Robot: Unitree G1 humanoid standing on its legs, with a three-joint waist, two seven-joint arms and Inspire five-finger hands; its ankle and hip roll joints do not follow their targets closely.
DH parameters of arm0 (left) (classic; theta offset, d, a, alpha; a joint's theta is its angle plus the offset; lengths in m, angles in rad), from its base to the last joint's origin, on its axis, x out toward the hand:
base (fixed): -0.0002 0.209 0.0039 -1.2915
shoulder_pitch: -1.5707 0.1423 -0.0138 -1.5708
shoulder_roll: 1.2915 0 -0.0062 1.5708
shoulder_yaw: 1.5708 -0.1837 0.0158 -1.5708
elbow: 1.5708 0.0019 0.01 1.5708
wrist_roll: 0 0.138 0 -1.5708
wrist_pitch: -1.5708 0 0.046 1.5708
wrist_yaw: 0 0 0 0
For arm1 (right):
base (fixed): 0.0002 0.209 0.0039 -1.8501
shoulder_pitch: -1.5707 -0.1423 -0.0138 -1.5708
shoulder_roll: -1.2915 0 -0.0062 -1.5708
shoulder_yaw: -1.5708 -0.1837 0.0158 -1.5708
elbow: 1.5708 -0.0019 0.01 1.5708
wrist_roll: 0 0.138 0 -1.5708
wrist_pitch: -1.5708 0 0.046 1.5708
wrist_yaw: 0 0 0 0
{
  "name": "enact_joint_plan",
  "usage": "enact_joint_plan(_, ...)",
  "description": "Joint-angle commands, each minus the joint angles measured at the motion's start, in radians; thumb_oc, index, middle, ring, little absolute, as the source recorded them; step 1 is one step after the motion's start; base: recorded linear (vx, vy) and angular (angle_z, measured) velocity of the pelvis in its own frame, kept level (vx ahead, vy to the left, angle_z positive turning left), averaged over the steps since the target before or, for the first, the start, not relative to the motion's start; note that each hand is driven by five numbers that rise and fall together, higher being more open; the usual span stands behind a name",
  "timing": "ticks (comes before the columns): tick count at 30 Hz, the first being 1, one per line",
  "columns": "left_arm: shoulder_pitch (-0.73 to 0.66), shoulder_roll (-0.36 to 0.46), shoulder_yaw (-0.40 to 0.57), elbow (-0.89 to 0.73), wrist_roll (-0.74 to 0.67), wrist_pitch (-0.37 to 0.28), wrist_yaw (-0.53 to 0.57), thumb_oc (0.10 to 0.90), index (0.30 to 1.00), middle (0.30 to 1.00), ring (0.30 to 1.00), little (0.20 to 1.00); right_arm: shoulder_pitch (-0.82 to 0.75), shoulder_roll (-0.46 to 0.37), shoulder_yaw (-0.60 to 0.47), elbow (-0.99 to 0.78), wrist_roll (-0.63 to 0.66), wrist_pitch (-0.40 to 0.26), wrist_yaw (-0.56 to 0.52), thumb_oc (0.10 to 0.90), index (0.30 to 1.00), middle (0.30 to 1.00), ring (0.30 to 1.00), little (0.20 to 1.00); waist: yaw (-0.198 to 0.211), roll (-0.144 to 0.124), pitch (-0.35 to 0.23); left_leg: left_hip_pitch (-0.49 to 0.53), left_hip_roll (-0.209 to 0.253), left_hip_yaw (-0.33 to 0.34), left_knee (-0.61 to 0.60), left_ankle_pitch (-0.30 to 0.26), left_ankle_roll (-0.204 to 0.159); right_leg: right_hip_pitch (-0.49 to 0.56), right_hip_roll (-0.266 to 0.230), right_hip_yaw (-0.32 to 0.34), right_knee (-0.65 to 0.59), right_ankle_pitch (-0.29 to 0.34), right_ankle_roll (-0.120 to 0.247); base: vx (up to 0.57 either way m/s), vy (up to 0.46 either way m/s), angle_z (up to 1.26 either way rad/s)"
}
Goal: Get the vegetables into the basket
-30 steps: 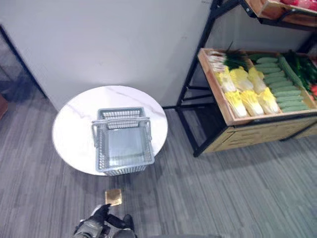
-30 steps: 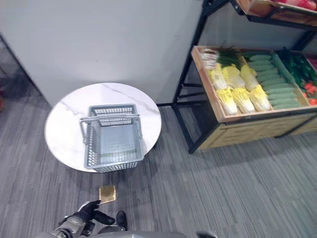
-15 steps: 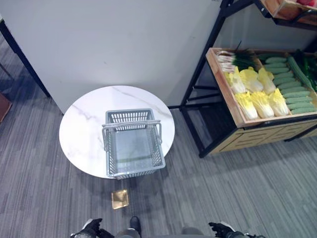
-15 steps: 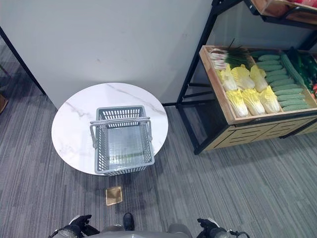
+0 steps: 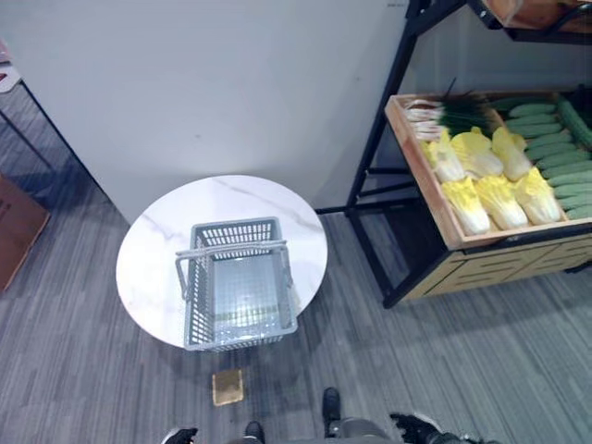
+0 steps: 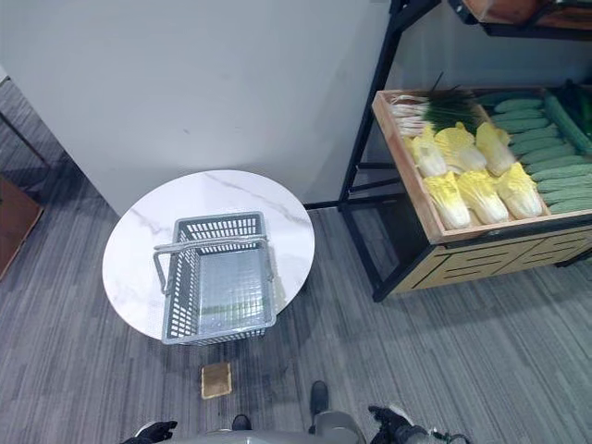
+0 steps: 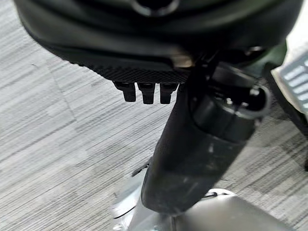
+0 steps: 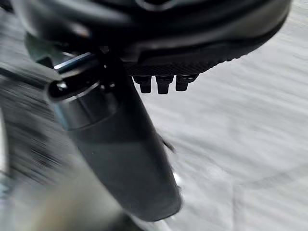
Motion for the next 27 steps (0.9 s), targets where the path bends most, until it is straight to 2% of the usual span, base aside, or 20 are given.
enact_joint_plan(1, -0.046, 0.008, 0.01, 0.023, 0.021, -0.014, 0.011, 0.9, 1.0, 1.0, 1.0, 1.0, -0.172, -0.013, -0.08, -0.147, 0.056, -0.115, -0.073, 0.9, 1.0, 1.0, 1.0, 1.0, 0.009, -0.03, -0.007, -0.01, -0.009, 0.026, 0.022, 0.016, -0.03, 0.043, -0.072, 0.035, 0.068, -0.009, 0.1, 0.01, -0.001, -0.15)
enact_joint_plan(2, -0.046, 0.008, 0.01, 0.023, 0.021, -0.014, 0.011, 0.9, 1.0, 1.0, 1.0, 1.0, -0.172, -0.013, -0.08, -0.147, 0.056, -0.115, -0.073, 0.9, 1.0, 1.0, 1.0, 1.0, 0.009, -0.03, -0.007, -0.01, -0.009, 0.026, 0.022, 0.016, -0.03, 0.043, -0.072, 0.035, 0.068, -0.009, 0.1, 0.03, -0.01, -0.11)
enact_joint_plan(3, -0.041, 0.011, 0.017, 0.028, 0.033, -0.002, 0.006, 0.9, 1.0, 1.0, 1.0, 1.0, -0.226, -0.079, -0.115, -0.283, 0.061, -0.111, -0.078, 0.9, 1.0, 1.0, 1.0, 1.0, 0.011, -0.03, -0.011, -0.001, -0.005, 0.027, 0.019, 0.015, -0.033, 0.056, -0.069, 0.037, 0.064, -0.015, 0.099, 0.0, 0.0, 0.0)
enact_joint_plan(6, -0.045, -0.005, 0.022, 0.03, 0.034, 0.006, -0.001, 0.9, 1.0, 1.0, 1.0, 1.0, -0.229, -0.096, -0.134, -0.333, 0.06, -0.103, -0.077, 0.9, 1.0, 1.0, 1.0, 1.0, 0.016, -0.029, -0.023, 0.004, -0.005, 0.027, 0.012, 0.018, -0.035, 0.065, -0.07, 0.033, 0.056, -0.015, 0.096, 0.02, -0.009, 0.01)
enact_joint_plan(9, -0.04, -0.01, 0.036, 0.028, 0.044, 0.013, -0.001, 0.9, 1.0, 1.0, 1.0, 1.0, -0.28, -0.158, -0.171, -0.517, 0.072, -0.112, -0.076, 0.9, 1.0, 1.0, 1.0, 1.0, 0.021, -0.03, -0.03, 0.01, -0.003, 0.028, 0.01, 0.017, -0.038, 0.073, -0.068, 0.034, 0.052, -0.016, 0.095, 0.01, -0.009, 0.06)
enact_joint_plan(14, -0.032, -0.019, 0.035, 0.038, 0.033, 0.025, 0.0, 0.9, 1.0, 1.0, 1.0, 1.0, -0.417, -0.185, -0.123, -0.64, 0.091, -0.128, -0.073, 0.9, 1.0, 1.0, 1.0, 1.0, 0.046, -0.039, -0.036, 0.015, -0.001, 0.022, 0.013, 0.013, -0.036, 0.084, -0.066, 0.033, 0.05, -0.026, 0.091, 0.0, 0.0, 0.01)
enact_joint_plan(18, -0.031, -0.016, 0.034, 0.034, 0.022, 0.03, 0.004, 0.9, 1.0, 1.0, 1.0, 1.0, -0.515, -0.188, -0.058, -0.655, 0.092, -0.125, -0.063, 0.9, 1.0, 1.0, 1.0, 1.0, 0.062, -0.045, -0.035, 0.013, 0.001, 0.015, 0.012, 0.013, -0.036, 0.089, -0.066, 0.026, 0.048, -0.028, 0.089, 0.0, -0.002, 0.04)
enact_joint_plan(20, -0.038, -0.006, 0.022, 0.033, 0.01, 0.032, 0.014, 0.9, 1.0, 1.0, 1.0, 1.0, -0.654, -0.184, 0.039, -0.626, 0.098, -0.119, -0.055, 0.9, 1.0, 1.0, 1.0, 1.0, 0.086, -0.059, -0.026, 0.0, 0.002, 0.004, 0.014, 0.016, -0.037, 0.085, -0.066, 0.019, 0.049, -0.03, 0.09, -0.03, -0.017, 0.15)
enact_joint_plan(22, -0.04, -0.002, 0.021, 0.034, 0.006, 0.035, 0.015, 0.9, 1.0, 1.0, 1.0, 1.0, -0.711, -0.176, 0.075, -0.597, 0.098, -0.114, -0.058, 0.9, 1.0, 1.0, 1.0, 1.0, 0.093, -0.065, -0.023, -0.005, 0.002, 0.0, 0.015, 0.017, -0.035, 0.082, -0.067, 0.016, 0.05, -0.03, 0.089, -0.01, -0.014, 0.09)
enact_joint_plan(27, -0.05, 0.018, 0.025, 0.034, -0.049, 0.03, 0.032, 0.9, 1.0, 1.0, 1.0, 1.0, -0.884, -0.097, 0.198, -0.471, 0.127, -0.1, -0.057, 0.9, 1.0, 1.0, 1.0, 1.0, 0.14, -0.101, -0.004, -0.027, 0.002, -0.013, 0.019, 0.018, -0.034, 0.081, -0.067, 0.004, 0.038, -0.028, 0.088, 0.0, -0.02, 0.14)
